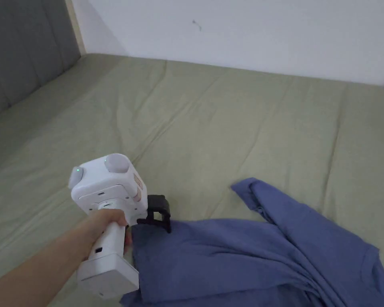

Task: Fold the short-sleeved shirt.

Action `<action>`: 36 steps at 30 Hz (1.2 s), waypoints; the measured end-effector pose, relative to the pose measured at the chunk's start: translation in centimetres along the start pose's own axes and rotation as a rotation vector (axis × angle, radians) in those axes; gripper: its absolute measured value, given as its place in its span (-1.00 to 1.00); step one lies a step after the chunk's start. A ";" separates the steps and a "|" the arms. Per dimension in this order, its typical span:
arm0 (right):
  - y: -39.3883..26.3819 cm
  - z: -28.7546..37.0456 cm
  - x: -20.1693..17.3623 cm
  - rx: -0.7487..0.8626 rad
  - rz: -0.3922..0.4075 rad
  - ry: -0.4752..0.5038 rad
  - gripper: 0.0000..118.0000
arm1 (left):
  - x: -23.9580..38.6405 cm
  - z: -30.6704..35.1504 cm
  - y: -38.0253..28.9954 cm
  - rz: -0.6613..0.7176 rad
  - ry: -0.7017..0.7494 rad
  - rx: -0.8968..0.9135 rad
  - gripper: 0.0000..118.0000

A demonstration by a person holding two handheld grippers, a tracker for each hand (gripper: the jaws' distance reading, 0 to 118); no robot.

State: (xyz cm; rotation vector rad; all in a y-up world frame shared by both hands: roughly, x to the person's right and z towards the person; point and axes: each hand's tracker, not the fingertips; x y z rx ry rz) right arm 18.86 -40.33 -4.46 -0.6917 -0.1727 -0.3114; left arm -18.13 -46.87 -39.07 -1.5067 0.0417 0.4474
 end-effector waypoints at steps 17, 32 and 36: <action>18.6 -22.2 1.1 -0.412 0.343 0.080 0.37 | -0.2 0.8 -1.3 -0.110 0.037 0.010 -0.96; 15.0 -36.0 -5.9 -0.359 0.327 0.081 1.00 | -1.3 -0.1 -0.8 -0.153 -0.009 0.005 -0.95; 14.6 -34.7 -3.1 -0.305 0.280 0.184 1.00 | -1.7 -0.2 -1.0 -0.138 -0.034 0.019 -0.95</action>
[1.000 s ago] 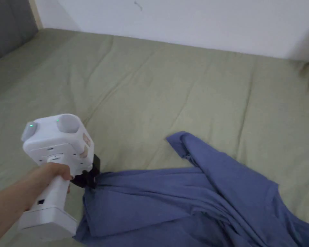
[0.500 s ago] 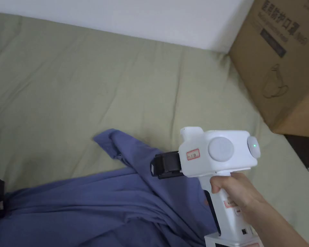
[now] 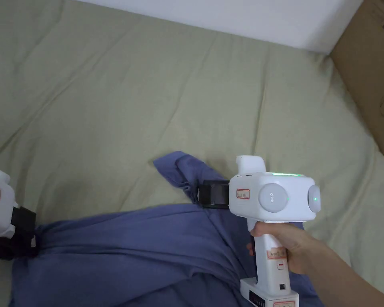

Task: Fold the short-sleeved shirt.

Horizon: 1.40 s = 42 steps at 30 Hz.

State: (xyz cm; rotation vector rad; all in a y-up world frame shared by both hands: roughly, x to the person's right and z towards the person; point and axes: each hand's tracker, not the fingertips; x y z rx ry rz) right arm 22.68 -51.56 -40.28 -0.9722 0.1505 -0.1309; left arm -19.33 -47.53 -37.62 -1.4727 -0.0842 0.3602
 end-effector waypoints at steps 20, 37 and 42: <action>4.4 11.6 0.2 0.017 -0.248 -0.091 -0.86 | 1.0 2.4 -1.3 0.004 -0.036 0.125 -0.95; 24.9 29.7 -2.9 0.473 0.063 -0.130 -0.86 | 11.9 25.1 13.1 -0.051 -0.236 0.640 -0.95; 30.9 31.0 -5.7 0.613 0.136 -0.183 -0.86 | 14.9 30.3 16.9 -0.055 -0.181 0.780 -0.95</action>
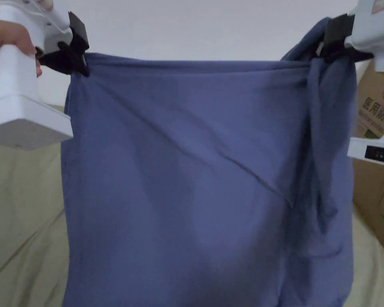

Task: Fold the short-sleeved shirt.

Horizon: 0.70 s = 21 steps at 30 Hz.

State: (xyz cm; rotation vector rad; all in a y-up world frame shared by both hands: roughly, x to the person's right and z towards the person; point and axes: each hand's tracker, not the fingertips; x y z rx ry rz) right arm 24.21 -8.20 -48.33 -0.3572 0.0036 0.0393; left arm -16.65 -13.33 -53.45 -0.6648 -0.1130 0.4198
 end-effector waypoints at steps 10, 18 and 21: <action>7.0 -1.3 -3.1 0.207 0.123 -0.076 -0.85 | 0.5 0.4 5.5 0.024 -0.016 0.202 -0.95; 4.4 -2.5 -4.4 0.197 0.158 -0.078 -0.85 | -1.8 -1.8 2.7 0.069 0.010 0.154 -0.95; 1.0 -1.6 -4.7 0.166 0.165 -0.037 -0.85 | -3.6 -2.1 -0.1 0.056 0.009 0.086 -0.95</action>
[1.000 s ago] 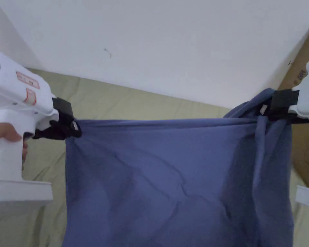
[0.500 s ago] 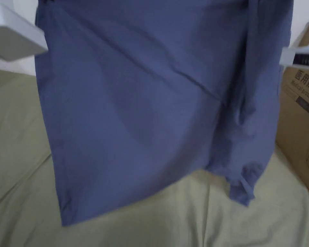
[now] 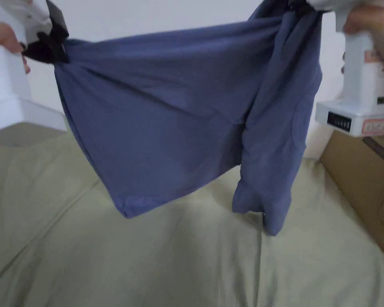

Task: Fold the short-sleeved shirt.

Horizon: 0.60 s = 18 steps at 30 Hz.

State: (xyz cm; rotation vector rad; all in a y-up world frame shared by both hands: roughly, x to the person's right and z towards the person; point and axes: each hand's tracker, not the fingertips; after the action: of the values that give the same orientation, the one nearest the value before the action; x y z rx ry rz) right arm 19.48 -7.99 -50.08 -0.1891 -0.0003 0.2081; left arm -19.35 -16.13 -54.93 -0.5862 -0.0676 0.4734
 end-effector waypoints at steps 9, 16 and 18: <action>-14.8 12.5 -3.0 -0.155 -0.156 0.233 -0.85 | -10.2 5.3 -10.9 0.050 0.010 -0.179 -0.95; -28.0 24.8 -9.5 -0.378 -0.301 0.299 -0.85 | -16.8 13.4 -23.3 0.000 0.129 -0.326 -0.95; -31.5 27.0 -11.2 -0.494 -0.375 0.301 -0.85 | -18.9 14.9 -26.6 0.048 0.138 -0.386 -0.95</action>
State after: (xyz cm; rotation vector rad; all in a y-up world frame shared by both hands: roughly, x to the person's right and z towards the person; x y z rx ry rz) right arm 14.49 -35.52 -17.43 -0.7047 0.2123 -0.2017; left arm -28.16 -36.28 -26.59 -0.9991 -0.0128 0.4686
